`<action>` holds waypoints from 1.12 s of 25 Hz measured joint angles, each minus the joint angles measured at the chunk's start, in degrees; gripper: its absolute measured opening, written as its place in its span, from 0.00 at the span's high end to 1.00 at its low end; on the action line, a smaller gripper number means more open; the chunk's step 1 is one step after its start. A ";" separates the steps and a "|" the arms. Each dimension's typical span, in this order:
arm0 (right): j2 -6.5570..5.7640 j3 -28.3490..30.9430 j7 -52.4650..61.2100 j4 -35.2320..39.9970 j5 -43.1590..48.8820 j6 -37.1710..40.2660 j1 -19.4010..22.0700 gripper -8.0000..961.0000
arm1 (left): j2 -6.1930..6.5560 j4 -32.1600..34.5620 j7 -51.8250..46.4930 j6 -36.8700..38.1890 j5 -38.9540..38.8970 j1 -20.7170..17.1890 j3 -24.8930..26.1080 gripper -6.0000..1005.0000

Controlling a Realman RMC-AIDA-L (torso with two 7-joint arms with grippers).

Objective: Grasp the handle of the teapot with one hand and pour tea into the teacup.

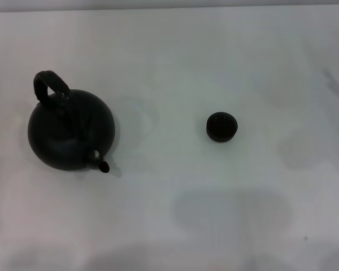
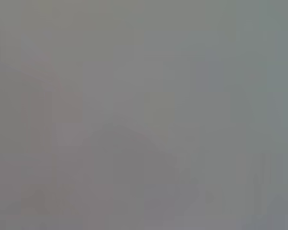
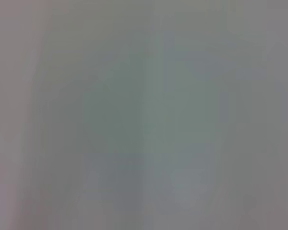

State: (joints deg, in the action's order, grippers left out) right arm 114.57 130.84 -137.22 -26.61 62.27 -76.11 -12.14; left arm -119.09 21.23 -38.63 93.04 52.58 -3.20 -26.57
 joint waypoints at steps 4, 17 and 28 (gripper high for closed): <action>0.10 -0.22 -6.98 6.39 -6.62 0.30 -0.18 0.14 | 0.00 -1.82 1.81 0.06 -1.07 0.87 0.43 0.46; 0.35 -0.08 -12.58 9.55 -12.96 10.63 -0.61 0.14 | 0.05 -7.64 6.40 -1.18 -2.04 4.00 0.25 0.46; 0.31 -0.10 -16.92 9.69 -13.57 3.04 -0.23 0.14 | 0.00 -8.05 6.94 -0.81 -0.21 3.30 0.03 0.46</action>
State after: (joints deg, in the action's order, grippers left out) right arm 114.88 130.74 -154.14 -16.91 48.70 -73.07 -12.37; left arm -119.09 13.18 -31.69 92.23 52.37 0.10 -26.54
